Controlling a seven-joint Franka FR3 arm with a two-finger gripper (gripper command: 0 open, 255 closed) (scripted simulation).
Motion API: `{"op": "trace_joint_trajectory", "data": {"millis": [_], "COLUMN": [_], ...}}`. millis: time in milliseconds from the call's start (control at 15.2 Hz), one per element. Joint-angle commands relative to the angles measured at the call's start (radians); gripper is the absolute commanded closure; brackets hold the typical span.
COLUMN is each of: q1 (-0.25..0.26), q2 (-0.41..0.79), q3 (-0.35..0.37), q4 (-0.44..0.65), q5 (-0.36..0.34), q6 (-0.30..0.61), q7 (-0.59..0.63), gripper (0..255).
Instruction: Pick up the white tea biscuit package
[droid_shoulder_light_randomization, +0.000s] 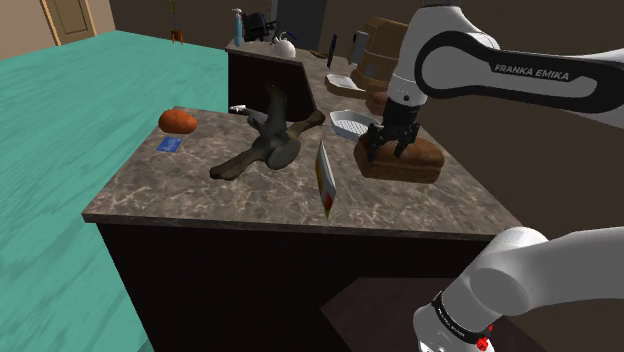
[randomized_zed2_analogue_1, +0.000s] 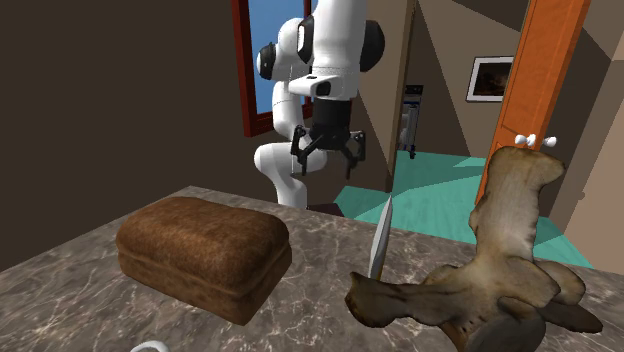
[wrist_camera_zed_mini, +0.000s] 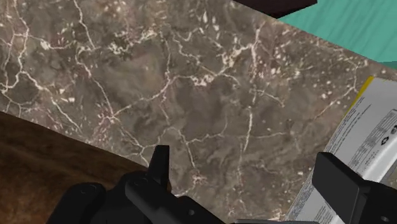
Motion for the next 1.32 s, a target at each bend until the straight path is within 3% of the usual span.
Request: {"op": "trace_joint_trajectory", "data": {"millis": [0, 594, 1254], "q1": [-0.005, -0.052, -0.053], "q2": [0.050, 0.338, 0.372], "q3": [0.039, 0.174, 0.185], "q4": [0.018, 0.199, 0.126], "q5": [0.021, 0.007, -0.003], "q6": [0.049, 0.229, 0.338], "q7": [0.089, 0.443, 0.471], "gripper": [0, 0, 0]}}
